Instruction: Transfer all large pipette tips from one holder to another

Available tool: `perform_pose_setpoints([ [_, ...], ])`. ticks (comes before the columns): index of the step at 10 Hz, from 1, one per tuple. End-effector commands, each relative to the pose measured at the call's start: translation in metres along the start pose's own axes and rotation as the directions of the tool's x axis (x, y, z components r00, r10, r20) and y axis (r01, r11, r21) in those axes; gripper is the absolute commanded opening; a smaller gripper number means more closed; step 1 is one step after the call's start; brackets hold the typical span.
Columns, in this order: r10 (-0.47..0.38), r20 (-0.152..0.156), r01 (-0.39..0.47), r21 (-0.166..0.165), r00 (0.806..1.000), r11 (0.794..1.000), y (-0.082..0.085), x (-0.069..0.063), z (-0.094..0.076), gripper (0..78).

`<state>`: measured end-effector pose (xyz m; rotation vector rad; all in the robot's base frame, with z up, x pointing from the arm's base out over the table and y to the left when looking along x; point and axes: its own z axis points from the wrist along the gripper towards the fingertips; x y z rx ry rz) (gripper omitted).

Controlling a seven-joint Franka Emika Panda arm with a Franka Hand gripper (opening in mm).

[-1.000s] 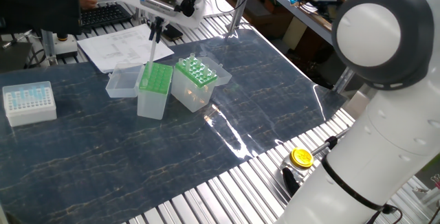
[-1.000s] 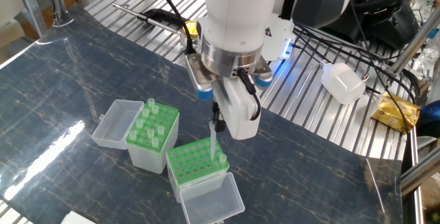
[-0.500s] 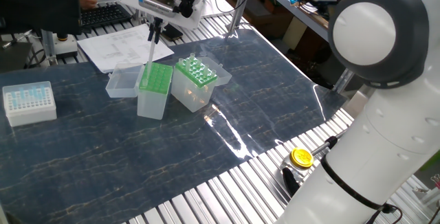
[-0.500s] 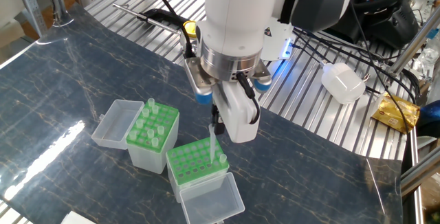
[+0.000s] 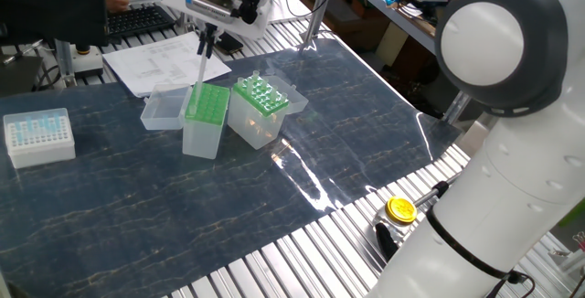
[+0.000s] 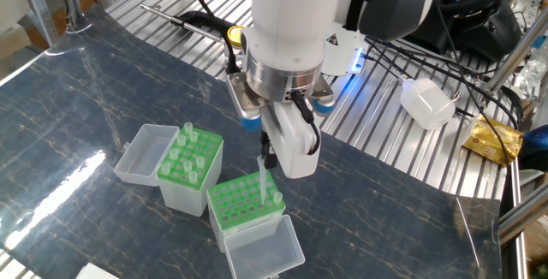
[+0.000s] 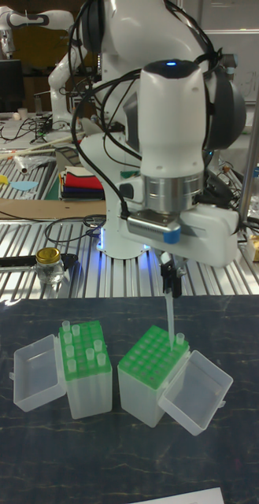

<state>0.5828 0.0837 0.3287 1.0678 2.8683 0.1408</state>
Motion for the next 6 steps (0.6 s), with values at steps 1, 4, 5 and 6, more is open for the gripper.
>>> perform_pose_setpoints([
  [1, 0.008, 0.000, -0.008, 0.000, 1.000, 1.000, -0.0021, 0.0033, 0.0034, 1.3],
  [4, 0.017, 0.005, -0.017, -0.001, 1.000, 1.000, -0.0034, 0.0059, 0.0055, 1.3],
  [5, 0.023, 0.003, -0.023, 0.001, 1.000, 1.000, -0.0032, 0.0052, 0.0052, 1.3],
  [6, 0.025, -0.001, -0.025, 0.003, 1.000, 1.000, -0.0026, 0.0036, 0.0044, 1.3],
])
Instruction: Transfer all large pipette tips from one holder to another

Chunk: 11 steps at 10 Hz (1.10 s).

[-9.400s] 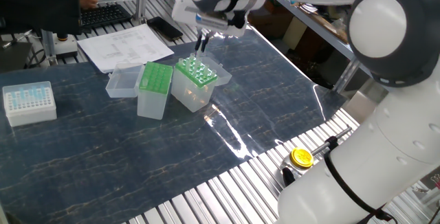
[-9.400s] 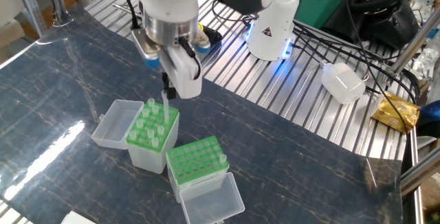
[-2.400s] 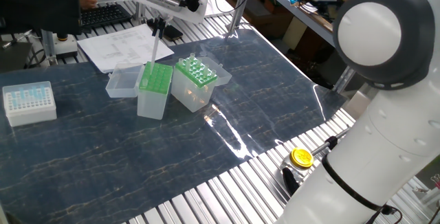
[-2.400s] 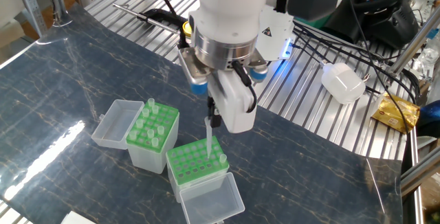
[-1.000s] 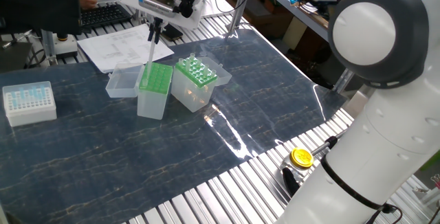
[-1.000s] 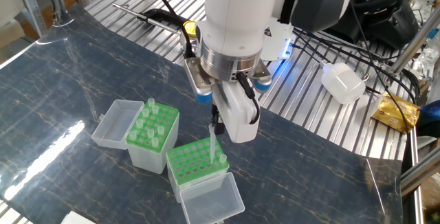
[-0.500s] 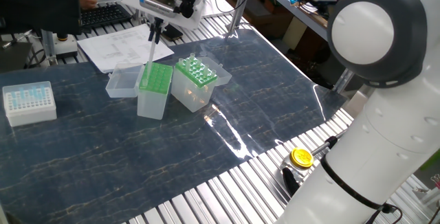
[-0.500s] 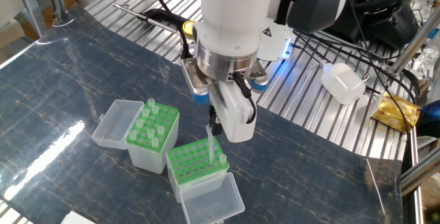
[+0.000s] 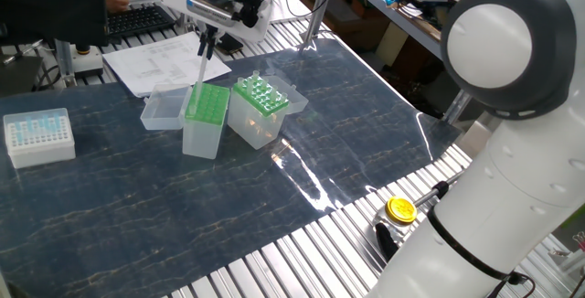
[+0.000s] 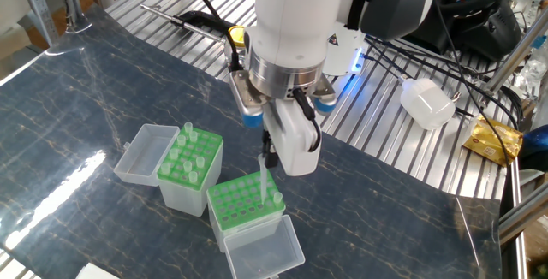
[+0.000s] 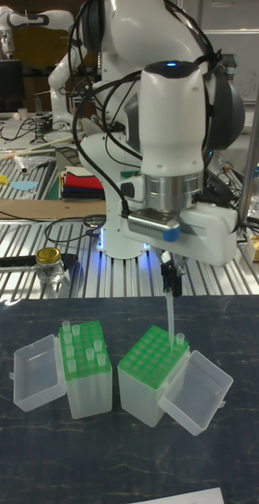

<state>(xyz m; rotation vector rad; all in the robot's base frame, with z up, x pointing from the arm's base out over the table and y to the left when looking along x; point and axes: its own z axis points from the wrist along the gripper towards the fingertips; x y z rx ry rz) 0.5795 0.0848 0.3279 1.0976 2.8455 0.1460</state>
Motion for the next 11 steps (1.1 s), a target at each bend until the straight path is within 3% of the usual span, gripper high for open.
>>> perform_pose_setpoints([
  [1, 0.001, -0.012, -0.001, 0.010, 1.000, 1.000, -0.0012, -0.0002, 0.0036, 1.3],
  [11, 0.006, -0.030, -0.005, 0.014, 1.000, 1.000, 0.0024, -0.0051, -0.0038, 1.3],
])
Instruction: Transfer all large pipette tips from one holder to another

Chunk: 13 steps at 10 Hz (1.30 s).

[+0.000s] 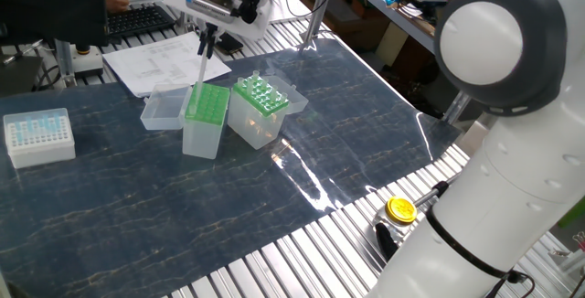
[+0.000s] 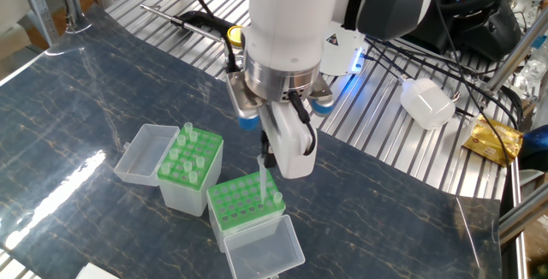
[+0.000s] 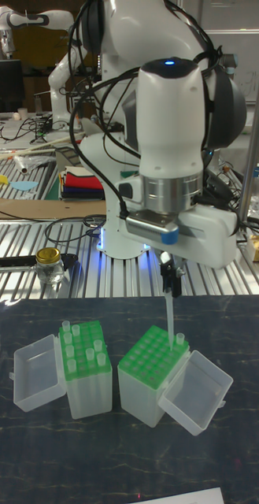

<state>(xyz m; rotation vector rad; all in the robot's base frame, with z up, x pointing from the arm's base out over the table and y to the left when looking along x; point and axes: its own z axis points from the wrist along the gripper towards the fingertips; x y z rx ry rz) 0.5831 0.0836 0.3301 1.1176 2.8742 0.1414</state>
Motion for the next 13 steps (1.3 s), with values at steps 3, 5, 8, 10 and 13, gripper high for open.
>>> perform_pose_setpoints([
  [3, -0.002, 0.000, 0.002, -0.002, 1.000, 1.000, 0.0008, -0.0017, -0.0022, 1.3],
  [5, -0.005, 0.001, 0.005, -0.002, 1.000, 1.000, 0.0015, -0.0032, -0.0022, 1.3],
  [8, -0.005, 0.001, 0.005, -0.004, 1.000, 1.000, 0.0019, -0.0033, -0.0016, 1.3],
  [10, -0.001, -0.003, 0.001, -0.011, 1.000, 1.000, 0.0029, -0.0036, 0.0000, 1.3],
  [13, -0.008, -0.004, 0.008, -0.011, 1.000, 1.000, 0.0028, -0.0049, 0.0017, 1.3],
])
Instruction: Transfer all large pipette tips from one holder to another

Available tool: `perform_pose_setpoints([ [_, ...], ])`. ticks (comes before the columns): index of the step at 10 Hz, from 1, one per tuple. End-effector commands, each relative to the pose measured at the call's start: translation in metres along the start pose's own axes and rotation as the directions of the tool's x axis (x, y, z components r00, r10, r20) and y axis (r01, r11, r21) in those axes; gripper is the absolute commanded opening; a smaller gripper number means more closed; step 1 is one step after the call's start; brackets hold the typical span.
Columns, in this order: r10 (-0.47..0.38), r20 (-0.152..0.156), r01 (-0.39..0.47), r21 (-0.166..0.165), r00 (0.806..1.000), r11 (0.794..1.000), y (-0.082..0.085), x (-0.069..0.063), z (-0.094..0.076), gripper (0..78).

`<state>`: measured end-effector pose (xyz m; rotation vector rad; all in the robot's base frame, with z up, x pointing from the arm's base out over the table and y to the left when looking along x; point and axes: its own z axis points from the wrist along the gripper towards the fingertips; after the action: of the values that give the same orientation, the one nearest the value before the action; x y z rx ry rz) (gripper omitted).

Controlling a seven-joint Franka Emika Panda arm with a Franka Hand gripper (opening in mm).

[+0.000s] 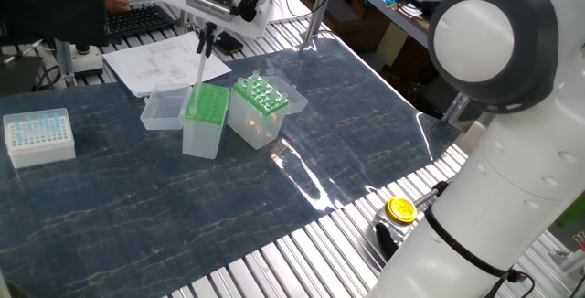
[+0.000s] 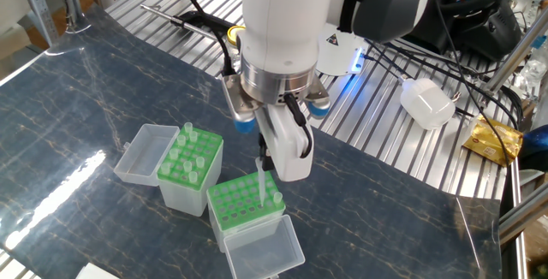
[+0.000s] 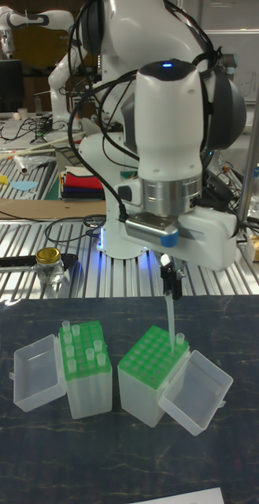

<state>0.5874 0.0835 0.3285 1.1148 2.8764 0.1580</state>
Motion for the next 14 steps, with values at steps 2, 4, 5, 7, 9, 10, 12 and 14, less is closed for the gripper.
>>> perform_pose_setpoints([
  [2, -0.014, -0.001, 0.014, 0.001, 1.000, 1.000, -0.001, -0.002, 0.000, 1.3],
  [4, -0.015, -0.004, 0.016, 0.003, 1.000, 1.000, -0.002, -0.001, -0.002, 1.3],
  [5, -0.012, -0.003, 0.012, 0.002, 1.000, 1.000, -0.003, 0.001, -0.001, 1.3],
  [7, -0.007, 0.001, 0.007, -0.001, 1.000, 1.000, -0.005, 0.004, 0.003, 1.3],
  [9, -0.011, 0.000, 0.011, -0.006, 1.000, 1.000, -0.007, 0.003, 0.007, 1.3],
  [10, -0.007, -0.008, 0.007, -0.017, 1.000, 1.000, -0.007, 0.003, 0.011, 1.3],
  [12, -0.001, -0.003, 0.000, -0.017, 1.000, 1.000, -0.005, 0.005, 0.017, 1.3],
  [14, -0.008, 0.002, 0.008, -0.018, 1.000, 1.000, -0.005, 0.007, 0.025, 1.3],
])
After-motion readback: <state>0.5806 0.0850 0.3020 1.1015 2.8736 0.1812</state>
